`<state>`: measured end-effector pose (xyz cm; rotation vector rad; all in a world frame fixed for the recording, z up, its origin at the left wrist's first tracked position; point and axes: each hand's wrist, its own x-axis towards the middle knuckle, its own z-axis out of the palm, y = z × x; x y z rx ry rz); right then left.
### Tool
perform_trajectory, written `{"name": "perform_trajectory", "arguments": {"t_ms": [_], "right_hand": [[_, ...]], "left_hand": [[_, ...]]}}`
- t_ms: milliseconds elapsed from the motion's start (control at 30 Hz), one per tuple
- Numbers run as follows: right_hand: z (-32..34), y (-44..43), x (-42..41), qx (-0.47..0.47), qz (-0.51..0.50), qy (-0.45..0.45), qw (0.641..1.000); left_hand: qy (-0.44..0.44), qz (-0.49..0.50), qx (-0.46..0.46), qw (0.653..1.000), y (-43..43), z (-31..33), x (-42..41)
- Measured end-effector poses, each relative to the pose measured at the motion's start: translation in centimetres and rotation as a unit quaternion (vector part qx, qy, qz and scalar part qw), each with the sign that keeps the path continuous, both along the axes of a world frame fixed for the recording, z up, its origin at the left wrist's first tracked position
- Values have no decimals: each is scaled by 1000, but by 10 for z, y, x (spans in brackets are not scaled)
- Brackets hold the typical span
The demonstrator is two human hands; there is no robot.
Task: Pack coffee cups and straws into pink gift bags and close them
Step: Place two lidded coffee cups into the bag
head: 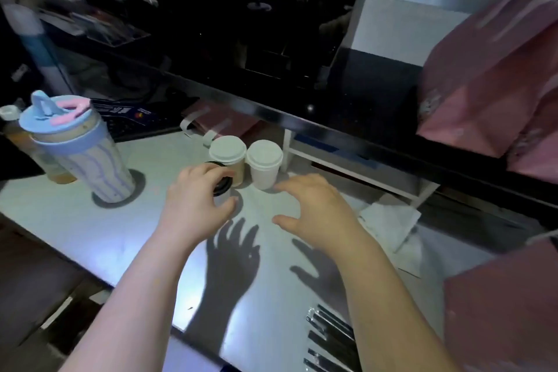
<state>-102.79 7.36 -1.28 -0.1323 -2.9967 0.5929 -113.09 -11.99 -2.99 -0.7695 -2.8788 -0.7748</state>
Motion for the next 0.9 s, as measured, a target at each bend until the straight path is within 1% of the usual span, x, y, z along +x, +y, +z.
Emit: {"name": "perform_trajectory", "arguments": {"t_ms": [67,167,267,333,433,533,600,733,900], "right_hand": [[-17,-25,-33,-9,13,-13,1000],[-42,-56,-71,-22,22,-39,999],[-63,-76,-99,-16,-10,-86,996],[-72,-88,-117,-14,-48,-99,994],[-81,-108,-143,-5,-100,-88,991],[-89,-126,-158,25,-133,-51,989],[-92,-131,-158,34,-141,-26,989],[-90,-117,-133,9,-144,-9,990],[-61,-63,-73,-24,-197,35,980]], "left_hand": [[-5,32,3,999,-32,-11,-26],[-21,41,-17,999,-65,-26,-57],[-31,23,-30,999,-78,-35,-74],[-34,13,-33,999,-82,-40,-80],[-38,-1,-29,999,-88,-45,-86],[-45,-12,-30,998,-91,-48,-91],[-42,-22,-34,998,-90,-48,-93],[-38,-56,-34,997,-76,-46,-96],[-16,-142,-14,990,-14,-34,-84]]}}
